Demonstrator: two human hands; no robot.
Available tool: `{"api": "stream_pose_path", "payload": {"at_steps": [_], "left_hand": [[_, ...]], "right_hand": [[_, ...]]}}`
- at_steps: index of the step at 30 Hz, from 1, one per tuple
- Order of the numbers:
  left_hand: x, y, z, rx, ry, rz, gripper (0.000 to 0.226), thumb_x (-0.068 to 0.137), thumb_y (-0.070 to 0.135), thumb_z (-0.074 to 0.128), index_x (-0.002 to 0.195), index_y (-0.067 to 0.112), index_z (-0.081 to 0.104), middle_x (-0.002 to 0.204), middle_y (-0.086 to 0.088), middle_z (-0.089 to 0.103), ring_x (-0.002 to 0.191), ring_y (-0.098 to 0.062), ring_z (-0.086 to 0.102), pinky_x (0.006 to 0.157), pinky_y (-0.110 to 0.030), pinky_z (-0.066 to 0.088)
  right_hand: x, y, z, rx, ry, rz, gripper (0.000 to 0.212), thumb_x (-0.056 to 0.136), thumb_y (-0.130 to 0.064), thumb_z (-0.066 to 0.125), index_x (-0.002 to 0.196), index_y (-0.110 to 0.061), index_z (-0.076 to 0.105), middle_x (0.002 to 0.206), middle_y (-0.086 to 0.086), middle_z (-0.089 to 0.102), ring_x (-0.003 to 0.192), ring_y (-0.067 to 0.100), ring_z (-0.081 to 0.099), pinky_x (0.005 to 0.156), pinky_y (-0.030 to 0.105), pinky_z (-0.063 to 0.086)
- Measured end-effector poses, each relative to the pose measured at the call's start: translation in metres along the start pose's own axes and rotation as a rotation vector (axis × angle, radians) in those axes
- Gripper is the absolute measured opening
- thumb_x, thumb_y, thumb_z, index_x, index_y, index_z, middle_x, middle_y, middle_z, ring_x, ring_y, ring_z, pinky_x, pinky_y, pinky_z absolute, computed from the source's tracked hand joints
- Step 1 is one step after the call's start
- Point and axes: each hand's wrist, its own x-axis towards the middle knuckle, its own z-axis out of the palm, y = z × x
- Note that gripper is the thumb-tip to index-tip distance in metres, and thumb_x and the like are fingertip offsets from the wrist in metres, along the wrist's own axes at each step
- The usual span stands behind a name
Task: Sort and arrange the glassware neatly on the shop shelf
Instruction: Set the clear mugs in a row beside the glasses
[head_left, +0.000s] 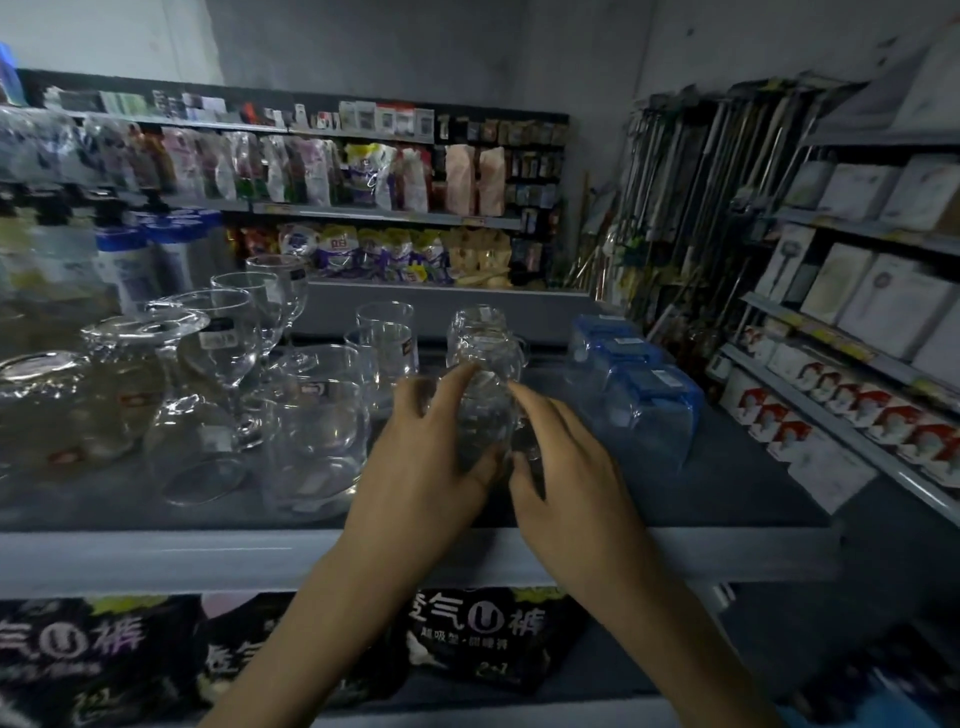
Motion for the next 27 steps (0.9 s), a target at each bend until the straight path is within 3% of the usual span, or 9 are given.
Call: {"api": "stream_pose_path", "payload": {"at_steps": [6,8,11,13,17,22,27], "left_hand": [[-0.004,0.002,-0.006,0.054,-0.023,0.034,0.078,0.087,0.043,0.073,0.153,0.042,0.031,0.149,-0.005,0.036,0.129,-0.031,0.053,0.093,-0.043,0.054],[-0.009,0.009,-0.007,0.146,0.063,0.084,0.071,0.089,0.044,0.070,0.151,0.033,0.039,0.152,-0.009,0.036,0.135,-0.033,0.048,0.095,-0.048,0.055],[-0.017,0.033,0.000,0.239,0.192,0.300,0.057,0.090,0.033,0.070,0.143,0.017,0.054,0.148,-0.016,0.046,0.130,-0.039,0.050,0.100,-0.049,0.050],[-0.018,0.057,0.014,0.250,0.172,0.429,0.054,0.089,0.029,0.070,0.140,0.017,0.057,0.145,-0.014,0.050,0.124,-0.037,0.054,0.095,-0.046,0.052],[-0.001,0.098,0.053,0.123,0.044,0.414,0.058,0.092,0.030,0.065,0.147,0.028,0.045,0.145,-0.002,0.045,0.117,-0.026,0.058,0.076,-0.043,0.059],[0.028,0.104,0.091,0.030,-0.058,0.238,0.066,0.098,0.029,0.063,0.157,0.030,0.033,0.156,-0.003,0.034,0.127,-0.029,0.056,0.097,-0.046,0.054],[0.032,0.098,0.103,-0.026,-0.052,0.204,0.060,0.101,0.027,0.063,0.156,0.033,0.038,0.152,-0.001,0.039,0.120,-0.029,0.061,0.095,-0.049,0.056]], "right_hand": [[-0.005,0.012,-0.016,0.016,-0.023,-0.081,0.058,0.101,-0.014,0.057,0.154,-0.030,0.040,0.148,-0.016,0.046,0.133,0.003,0.048,0.109,0.031,0.047],[-0.004,0.019,-0.026,-0.030,0.071,-0.126,0.051,0.100,-0.011,0.059,0.149,-0.024,0.050,0.147,-0.011,0.051,0.133,0.006,0.050,0.110,0.030,0.046],[-0.001,0.041,-0.054,-0.110,0.326,-0.165,0.043,0.096,-0.007,0.064,0.139,-0.015,0.061,0.141,0.000,0.057,0.130,0.015,0.053,0.110,0.027,0.043],[0.002,0.062,-0.074,-0.120,0.409,-0.118,0.043,0.094,-0.008,0.066,0.137,-0.013,0.062,0.141,0.002,0.056,0.130,0.017,0.052,0.110,0.024,0.039],[0.009,0.105,-0.094,0.024,0.330,-0.015,0.046,0.095,-0.014,0.067,0.140,-0.017,0.058,0.142,-0.003,0.050,0.130,0.012,0.051,0.110,0.030,0.046],[0.011,0.129,-0.093,0.219,0.128,0.012,0.049,0.097,-0.016,0.067,0.143,-0.026,0.055,0.141,-0.016,0.048,0.128,0.001,0.052,0.105,0.025,0.051],[0.010,0.142,-0.085,0.241,0.102,-0.012,0.049,0.099,-0.024,0.066,0.146,-0.031,0.052,0.138,-0.027,0.047,0.129,-0.002,0.050,0.108,0.032,0.050]]}}
